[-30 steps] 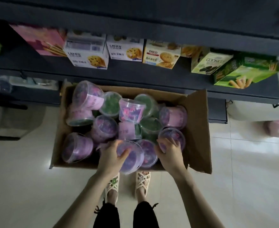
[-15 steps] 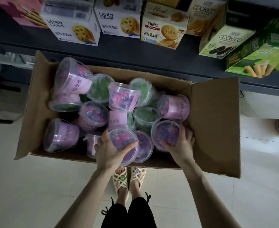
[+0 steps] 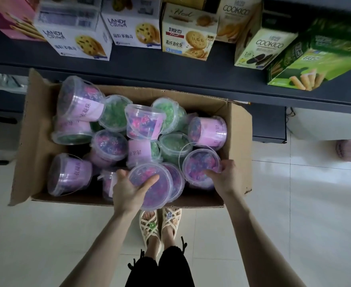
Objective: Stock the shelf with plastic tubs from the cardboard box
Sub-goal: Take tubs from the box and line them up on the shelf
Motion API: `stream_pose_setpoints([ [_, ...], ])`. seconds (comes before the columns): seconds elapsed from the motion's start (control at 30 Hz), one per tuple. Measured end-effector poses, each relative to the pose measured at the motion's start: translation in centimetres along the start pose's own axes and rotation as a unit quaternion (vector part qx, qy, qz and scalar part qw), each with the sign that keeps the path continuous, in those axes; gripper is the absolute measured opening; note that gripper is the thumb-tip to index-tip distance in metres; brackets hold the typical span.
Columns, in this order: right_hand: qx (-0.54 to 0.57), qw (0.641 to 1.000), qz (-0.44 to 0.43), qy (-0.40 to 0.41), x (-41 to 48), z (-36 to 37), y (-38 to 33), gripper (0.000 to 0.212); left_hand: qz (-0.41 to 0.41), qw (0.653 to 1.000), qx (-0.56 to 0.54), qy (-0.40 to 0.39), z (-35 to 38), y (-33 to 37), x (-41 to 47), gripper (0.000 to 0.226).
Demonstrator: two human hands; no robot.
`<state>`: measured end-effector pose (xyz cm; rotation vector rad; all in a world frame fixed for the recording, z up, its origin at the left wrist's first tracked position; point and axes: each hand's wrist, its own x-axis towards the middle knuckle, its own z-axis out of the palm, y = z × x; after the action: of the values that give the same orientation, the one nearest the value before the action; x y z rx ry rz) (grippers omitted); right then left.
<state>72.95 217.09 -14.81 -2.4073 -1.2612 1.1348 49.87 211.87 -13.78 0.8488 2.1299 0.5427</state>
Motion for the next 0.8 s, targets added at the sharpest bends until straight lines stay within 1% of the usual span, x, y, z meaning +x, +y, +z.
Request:
stream_pose_setpoints([
  [0.1,0.043,0.998,0.018,0.045,-1.2,-1.1,-0.5,0.029,0.030,0.999,0.023,0.014,-1.5,1.0,-0.9,0.060],
  [0.2,0.157,0.985,-0.027,0.070,-3.6,-3.6,-2.4,0.025,0.050,0.998,0.018,0.030,-4.1,3.5,-2.6,0.055],
  [0.3,0.292,0.951,-0.064,0.083,-6.7,-8.2,-6.3,0.028,0.070,0.996,-0.003,0.051,-8.0,7.4,-4.6,0.054],
  [0.37,0.346,0.928,-0.100,0.094,-8.9,-11.8,-9.7,0.028,0.087,0.993,-0.038,0.068,-11.3,10.5,-5.8,0.056],
  [0.43,0.387,0.907,-0.134,0.101,-11.1,-15.7,-13.5,0.024,0.124,0.986,-0.054,0.098,-14.8,13.6,-7.1,0.058],
  [0.53,0.445,0.868,-0.192,0.102,-14.9,-21.5,-19.4,0.018,0.182,0.972,-0.072,0.133,-20.0,19.0,-9.0,0.065],
  [0.6,0.475,0.841,-0.238,0.105,-17.4,-25.2,-23.6,0.018,0.228,0.955,-0.121,0.145,-23.6,23.0,-9.7,0.067],
  [0.7,0.490,0.812,-0.297,0.109,-20.8,-30.4,-29.7,0.018,0.276,0.927,-0.181,0.176,-29.1,29.0,-10.7,0.076],
  [0.73,0.491,0.802,-0.320,0.113,-21.7,-31.8,-31.5,0.017,0.292,0.916,-0.206,0.182,-31.0,30.9,-10.9,0.074],
  [0.8,0.488,0.782,-0.362,0.136,-23.2,-34.4,-35.1,0.017,0.320,0.898,-0.240,0.181,-34.5,34.5,-11.1,0.062],
])
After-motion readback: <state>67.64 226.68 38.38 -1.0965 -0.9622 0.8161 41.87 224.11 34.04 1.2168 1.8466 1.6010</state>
